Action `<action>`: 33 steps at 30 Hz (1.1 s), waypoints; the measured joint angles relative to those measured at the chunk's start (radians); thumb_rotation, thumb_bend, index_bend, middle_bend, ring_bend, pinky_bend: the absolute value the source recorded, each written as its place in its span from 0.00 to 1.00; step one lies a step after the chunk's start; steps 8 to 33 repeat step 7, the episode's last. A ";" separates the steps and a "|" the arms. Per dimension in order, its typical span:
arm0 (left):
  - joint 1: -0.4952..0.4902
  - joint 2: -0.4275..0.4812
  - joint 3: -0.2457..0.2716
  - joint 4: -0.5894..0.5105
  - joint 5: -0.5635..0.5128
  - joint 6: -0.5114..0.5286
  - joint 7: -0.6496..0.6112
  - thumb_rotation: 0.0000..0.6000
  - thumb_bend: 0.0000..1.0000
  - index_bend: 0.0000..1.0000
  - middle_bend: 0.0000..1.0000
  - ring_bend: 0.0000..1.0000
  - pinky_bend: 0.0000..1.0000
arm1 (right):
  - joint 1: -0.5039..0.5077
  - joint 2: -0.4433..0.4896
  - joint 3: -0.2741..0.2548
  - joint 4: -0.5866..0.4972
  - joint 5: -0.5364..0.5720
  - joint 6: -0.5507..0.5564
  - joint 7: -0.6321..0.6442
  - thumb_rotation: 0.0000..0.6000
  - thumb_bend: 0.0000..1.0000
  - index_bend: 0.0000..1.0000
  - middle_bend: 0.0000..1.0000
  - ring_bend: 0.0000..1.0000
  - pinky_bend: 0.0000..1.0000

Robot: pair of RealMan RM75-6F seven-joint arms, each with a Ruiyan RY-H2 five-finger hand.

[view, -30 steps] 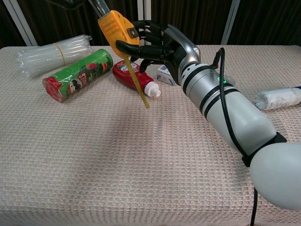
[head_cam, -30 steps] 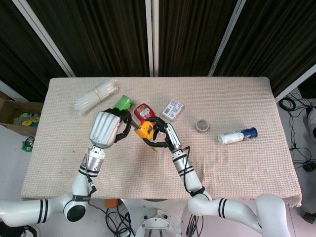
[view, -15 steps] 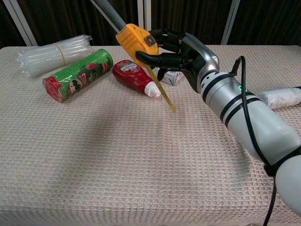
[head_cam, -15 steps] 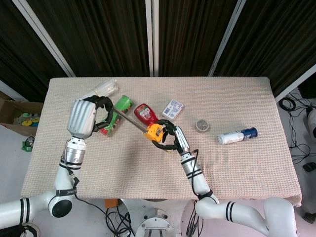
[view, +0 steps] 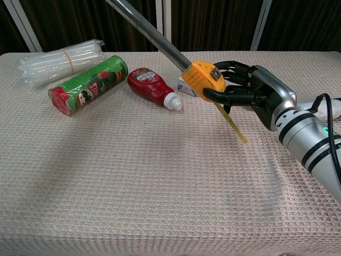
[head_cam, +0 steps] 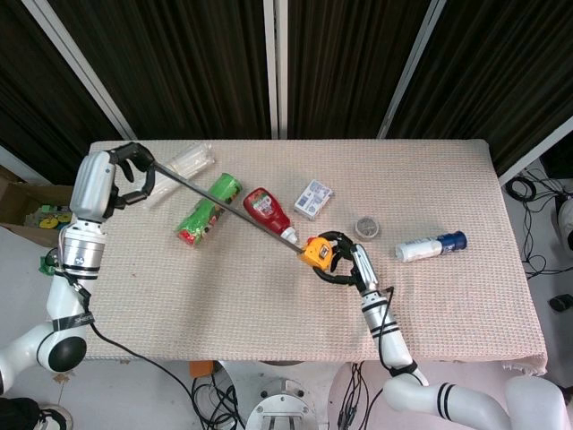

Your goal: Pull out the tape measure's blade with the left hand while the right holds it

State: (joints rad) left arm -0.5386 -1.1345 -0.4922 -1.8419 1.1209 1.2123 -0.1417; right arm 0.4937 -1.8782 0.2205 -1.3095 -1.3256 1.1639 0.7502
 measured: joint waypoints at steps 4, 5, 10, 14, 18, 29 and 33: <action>0.008 0.029 0.000 0.016 -0.012 -0.020 -0.026 1.00 0.63 0.62 0.60 0.54 0.65 | -0.021 0.019 -0.015 0.001 -0.019 0.010 0.019 1.00 0.45 0.60 0.53 0.53 0.69; 0.009 0.036 -0.001 0.017 -0.016 -0.021 -0.031 1.00 0.63 0.62 0.60 0.54 0.65 | -0.024 0.024 -0.017 0.000 -0.024 0.011 0.024 1.00 0.45 0.60 0.53 0.53 0.69; 0.012 0.048 -0.007 0.013 -0.025 -0.023 -0.050 1.00 0.63 0.62 0.60 0.54 0.65 | -0.026 0.026 -0.018 0.000 -0.027 0.011 0.027 1.00 0.45 0.60 0.53 0.53 0.69; 0.012 0.048 -0.007 0.013 -0.025 -0.023 -0.050 1.00 0.63 0.62 0.60 0.54 0.65 | -0.026 0.026 -0.018 0.000 -0.027 0.011 0.027 1.00 0.45 0.60 0.53 0.53 0.69; 0.012 0.048 -0.007 0.013 -0.025 -0.023 -0.050 1.00 0.63 0.62 0.60 0.54 0.65 | -0.026 0.026 -0.018 0.000 -0.027 0.011 0.027 1.00 0.45 0.60 0.53 0.53 0.69; 0.012 0.048 -0.007 0.013 -0.025 -0.023 -0.050 1.00 0.63 0.62 0.60 0.54 0.65 | -0.026 0.026 -0.018 0.000 -0.027 0.011 0.027 1.00 0.45 0.60 0.53 0.53 0.69; 0.012 0.048 -0.007 0.013 -0.025 -0.023 -0.050 1.00 0.63 0.62 0.60 0.54 0.65 | -0.026 0.026 -0.018 0.000 -0.027 0.011 0.027 1.00 0.45 0.60 0.53 0.53 0.69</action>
